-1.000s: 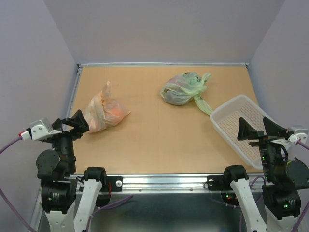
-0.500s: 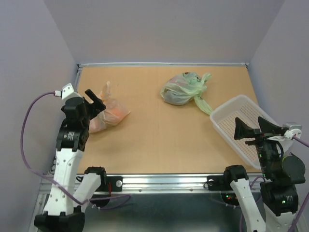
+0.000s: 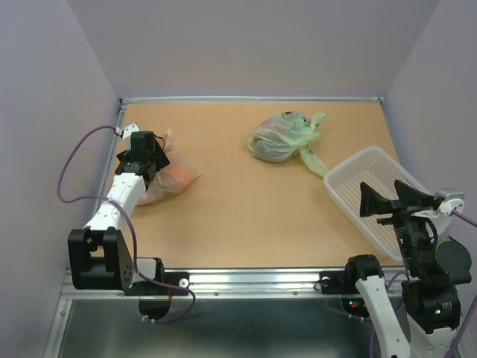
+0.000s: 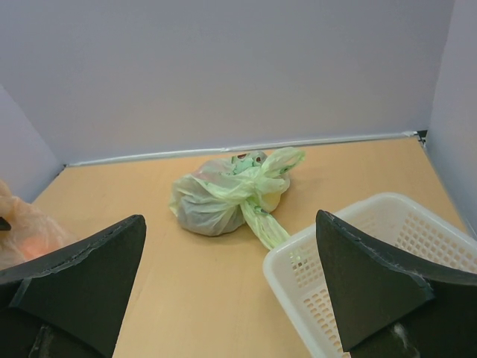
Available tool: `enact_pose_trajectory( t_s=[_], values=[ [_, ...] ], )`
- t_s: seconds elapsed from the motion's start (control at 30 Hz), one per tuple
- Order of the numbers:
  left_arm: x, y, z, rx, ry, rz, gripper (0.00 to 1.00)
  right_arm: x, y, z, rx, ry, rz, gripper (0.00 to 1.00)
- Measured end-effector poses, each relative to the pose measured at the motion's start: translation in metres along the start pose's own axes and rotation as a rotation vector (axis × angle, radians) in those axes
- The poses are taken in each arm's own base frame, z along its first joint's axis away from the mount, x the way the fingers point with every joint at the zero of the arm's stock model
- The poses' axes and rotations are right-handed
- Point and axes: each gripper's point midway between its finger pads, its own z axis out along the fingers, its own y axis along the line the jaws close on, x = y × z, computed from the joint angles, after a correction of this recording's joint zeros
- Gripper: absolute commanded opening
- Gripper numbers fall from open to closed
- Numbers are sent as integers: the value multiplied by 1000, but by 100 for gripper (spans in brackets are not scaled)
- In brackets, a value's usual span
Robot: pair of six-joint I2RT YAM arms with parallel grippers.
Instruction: Untie the knot of the plastic bag and take out the fruit
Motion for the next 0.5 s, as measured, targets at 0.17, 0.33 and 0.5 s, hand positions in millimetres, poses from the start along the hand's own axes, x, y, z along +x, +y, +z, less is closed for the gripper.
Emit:
enact_pose_trajectory(
  t_s=[0.17,0.33,0.5],
  values=[
    [2,-9,7,44,9,35,0,0,2,0,-11,1,0,100],
    [0,-34,1,161,2,91,0,2,5,3,-23,16,13,100],
    [-1,-90,-30,346,-11,158,0,26,2,31,1,140,68,100]
  ],
)
